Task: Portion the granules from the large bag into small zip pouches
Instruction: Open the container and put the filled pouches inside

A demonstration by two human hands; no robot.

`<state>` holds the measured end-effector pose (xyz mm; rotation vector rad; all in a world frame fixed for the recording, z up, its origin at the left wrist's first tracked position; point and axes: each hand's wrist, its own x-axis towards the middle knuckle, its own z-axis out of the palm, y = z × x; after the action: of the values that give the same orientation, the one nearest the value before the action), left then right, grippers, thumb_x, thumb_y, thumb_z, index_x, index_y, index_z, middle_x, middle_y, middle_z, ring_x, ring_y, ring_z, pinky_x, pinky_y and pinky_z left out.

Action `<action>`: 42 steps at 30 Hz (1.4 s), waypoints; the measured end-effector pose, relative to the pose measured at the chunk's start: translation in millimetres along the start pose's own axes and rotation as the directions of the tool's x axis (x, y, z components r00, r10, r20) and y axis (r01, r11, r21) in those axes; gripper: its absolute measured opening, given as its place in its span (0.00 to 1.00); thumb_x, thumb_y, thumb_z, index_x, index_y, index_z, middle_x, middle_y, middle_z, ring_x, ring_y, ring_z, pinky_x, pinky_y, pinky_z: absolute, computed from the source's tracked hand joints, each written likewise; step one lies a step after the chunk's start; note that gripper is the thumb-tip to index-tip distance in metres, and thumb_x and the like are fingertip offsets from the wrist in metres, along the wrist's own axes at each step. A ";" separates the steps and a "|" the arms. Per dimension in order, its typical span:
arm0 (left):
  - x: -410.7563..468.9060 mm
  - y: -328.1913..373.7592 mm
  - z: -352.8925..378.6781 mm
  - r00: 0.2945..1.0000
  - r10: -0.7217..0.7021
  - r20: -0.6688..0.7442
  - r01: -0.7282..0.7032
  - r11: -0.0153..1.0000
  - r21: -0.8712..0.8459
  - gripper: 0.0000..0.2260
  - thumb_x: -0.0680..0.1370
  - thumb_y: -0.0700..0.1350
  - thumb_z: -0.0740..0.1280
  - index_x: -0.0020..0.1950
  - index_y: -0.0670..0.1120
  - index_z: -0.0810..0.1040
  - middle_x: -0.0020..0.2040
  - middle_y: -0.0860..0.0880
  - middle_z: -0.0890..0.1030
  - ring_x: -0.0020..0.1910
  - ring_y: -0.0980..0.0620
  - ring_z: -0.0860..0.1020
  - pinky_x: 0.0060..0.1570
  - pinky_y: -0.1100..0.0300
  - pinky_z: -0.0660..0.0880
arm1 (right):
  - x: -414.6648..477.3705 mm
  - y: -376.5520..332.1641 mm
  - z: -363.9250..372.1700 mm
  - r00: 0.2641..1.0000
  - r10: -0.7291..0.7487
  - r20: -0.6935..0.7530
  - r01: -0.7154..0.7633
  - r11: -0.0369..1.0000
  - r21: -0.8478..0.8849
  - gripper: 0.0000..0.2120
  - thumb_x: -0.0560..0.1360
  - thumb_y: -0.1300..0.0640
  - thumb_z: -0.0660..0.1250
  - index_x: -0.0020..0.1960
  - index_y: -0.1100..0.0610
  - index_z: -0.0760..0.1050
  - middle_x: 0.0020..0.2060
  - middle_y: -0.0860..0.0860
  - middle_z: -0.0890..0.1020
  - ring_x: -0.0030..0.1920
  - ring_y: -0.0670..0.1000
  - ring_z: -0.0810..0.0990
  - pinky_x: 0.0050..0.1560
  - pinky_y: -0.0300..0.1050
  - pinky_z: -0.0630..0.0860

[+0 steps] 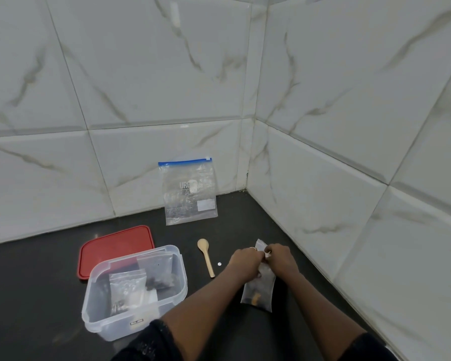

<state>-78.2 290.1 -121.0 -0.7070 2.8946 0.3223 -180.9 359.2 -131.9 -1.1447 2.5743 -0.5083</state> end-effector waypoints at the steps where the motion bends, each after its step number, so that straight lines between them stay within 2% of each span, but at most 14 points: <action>1: 0.4 -0.7 -1.8 1.000 -0.025 0.013 0.026 0.998 -0.050 0.17 0.75 0.43 0.67 0.63 0.45 0.73 0.61 0.41 0.74 0.60 0.42 0.74 0.58 0.50 0.71 | 1.2 -0.6 -1.8 1.000 0.007 0.008 -0.007 1.000 0.006 0.12 0.75 0.60 0.64 0.57 0.59 0.79 0.57 0.55 0.80 0.58 0.55 0.77 0.54 0.44 0.74; 4: -0.4 -5.0 -9.7 0.997 -0.062 0.046 0.069 0.980 -0.186 0.12 0.73 0.42 0.70 0.56 0.45 0.79 0.59 0.42 0.77 0.57 0.43 0.76 0.58 0.51 0.74 | 8.0 -2.4 -9.5 0.997 0.034 0.075 -0.038 0.999 0.039 0.08 0.70 0.63 0.68 0.47 0.59 0.83 0.49 0.55 0.83 0.52 0.54 0.81 0.52 0.43 0.77; 7: -7.7 -11.3 -23.6 0.998 -0.031 0.056 0.040 0.984 -0.176 0.10 0.73 0.41 0.70 0.53 0.42 0.81 0.55 0.42 0.80 0.57 0.45 0.76 0.58 0.51 0.74 | 10.8 -6.5 -16.8 0.985 0.020 0.174 -0.016 1.000 -0.019 0.04 0.66 0.63 0.69 0.33 0.58 0.81 0.44 0.56 0.85 0.48 0.54 0.83 0.50 0.46 0.80; 9: -13.9 -16.8 -34.5 0.999 -0.016 0.037 0.021 0.988 -0.155 0.09 0.74 0.40 0.68 0.53 0.40 0.81 0.54 0.42 0.81 0.58 0.44 0.75 0.57 0.50 0.74 | 10.1 -12.0 -22.5 0.982 -0.021 0.190 0.030 0.999 -0.044 0.12 0.68 0.65 0.66 0.27 0.54 0.73 0.43 0.56 0.84 0.47 0.54 0.83 0.48 0.44 0.79; 13: -28.0 -24.2 -58.8 1.000 0.003 0.015 -0.002 0.993 -0.117 0.11 0.76 0.40 0.64 0.56 0.37 0.78 0.59 0.40 0.78 0.60 0.42 0.74 0.59 0.54 0.69 | 6.4 -29.5 -39.0 0.966 -0.099 0.240 0.121 0.989 -0.082 0.11 0.69 0.70 0.61 0.38 0.60 0.80 0.32 0.49 0.79 0.36 0.48 0.76 0.34 0.37 0.70; 16: -42.8 -29.2 -81.1 1.000 0.004 -0.006 -0.005 0.996 -0.092 0.11 0.76 0.38 0.62 0.56 0.37 0.78 0.59 0.39 0.79 0.59 0.41 0.75 0.57 0.57 0.67 | 9.1 -46.3 -51.4 0.961 -0.179 0.209 0.210 0.968 -0.135 0.13 0.66 0.69 0.62 0.26 0.57 0.67 0.36 0.58 0.82 0.36 0.51 0.75 0.35 0.41 0.68; 18: -55.2 -37.4 -96.4 1.000 -0.013 -0.016 0.011 0.994 -0.109 0.12 0.76 0.38 0.61 0.56 0.36 0.78 0.58 0.38 0.79 0.58 0.41 0.75 0.56 0.56 0.68 | 5.6 -64.0 -61.9 0.957 -0.226 0.183 0.252 0.958 -0.138 0.16 0.66 0.69 0.62 0.24 0.56 0.63 0.32 0.56 0.79 0.35 0.52 0.74 0.33 0.42 0.66; 20: -69.9 -49.3 -111.8 0.999 -0.041 -0.027 0.037 0.987 -0.155 0.11 0.76 0.38 0.63 0.56 0.36 0.78 0.58 0.38 0.79 0.58 0.41 0.75 0.56 0.55 0.70 | -2.4 -87.0 -73.2 0.953 -0.263 0.152 0.280 0.954 -0.109 0.16 0.66 0.70 0.61 0.25 0.55 0.63 0.31 0.53 0.76 0.37 0.52 0.74 0.33 0.43 0.65; 24: -98.7 -78.5 -142.5 0.988 -0.119 -0.100 0.096 0.973 -0.211 0.08 0.75 0.39 0.67 0.53 0.39 0.78 0.58 0.41 0.79 0.58 0.44 0.75 0.55 0.57 0.69 | -17.8 -134.2 -87.0 0.927 -0.364 0.094 0.370 0.927 -0.059 0.15 0.69 0.70 0.59 0.30 0.54 0.64 0.37 0.54 0.76 0.41 0.53 0.73 0.39 0.43 0.66; 29: -140.4 -113.6 -165.5 0.966 -0.224 -0.127 0.199 0.963 -0.179 0.06 0.75 0.38 0.66 0.51 0.42 0.77 0.56 0.42 0.78 0.52 0.46 0.74 0.49 0.57 0.69 | -40.9 -189.8 -81.9 0.884 -0.467 0.022 0.460 0.878 0.132 0.07 0.70 0.64 0.59 0.37 0.54 0.71 0.37 0.51 0.78 0.37 0.52 0.77 0.36 0.43 0.72; 31: -154.0 -126.8 -167.5 0.957 -0.269 -0.108 0.249 0.953 -0.170 0.08 0.75 0.37 0.66 0.53 0.42 0.77 0.56 0.43 0.78 0.48 0.48 0.73 0.45 0.58 0.68 | -51.9 -206.7 -75.0 0.870 -0.493 -0.001 0.480 0.847 0.230 0.06 0.69 0.64 0.60 0.37 0.56 0.72 0.39 0.53 0.80 0.36 0.53 0.79 0.38 0.48 0.77; 34: -175.1 -148.2 -163.6 0.950 -0.312 -0.018 0.306 0.941 -0.147 0.12 0.75 0.37 0.65 0.57 0.44 0.78 0.56 0.43 0.79 0.47 0.49 0.74 0.45 0.58 0.72 | -65.5 -228.6 -58.6 0.850 -0.526 0.030 0.496 0.818 0.293 0.05 0.70 0.64 0.60 0.39 0.58 0.74 0.39 0.53 0.80 0.36 0.52 0.80 0.38 0.45 0.78; 37: -191.0 -166.4 -151.0 0.936 -0.345 0.065 0.350 0.929 -0.119 0.16 0.75 0.36 0.65 0.61 0.46 0.78 0.55 0.44 0.80 0.47 0.47 0.76 0.50 0.55 0.75 | -71.5 -242.0 -39.0 0.830 -0.548 0.102 0.511 0.821 0.256 0.06 0.70 0.64 0.61 0.36 0.55 0.72 0.41 0.53 0.79 0.39 0.53 0.79 0.40 0.45 0.75; 42: -204.5 -186.3 -119.9 0.911 -0.374 0.171 0.392 0.916 -0.085 0.18 0.75 0.35 0.64 0.63 0.47 0.78 0.55 0.45 0.81 0.45 0.49 0.76 0.47 0.56 0.75 | -73.8 -248.9 -5.7 0.809 -0.529 0.257 0.484 0.847 0.220 0.08 0.68 0.68 0.59 0.36 0.56 0.70 0.35 0.53 0.77 0.36 0.50 0.74 0.37 0.41 0.70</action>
<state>178.2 189.4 1.5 -1.1917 2.5326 0.4746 28.1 260.5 -13.5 -1.7149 1.9152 -0.5611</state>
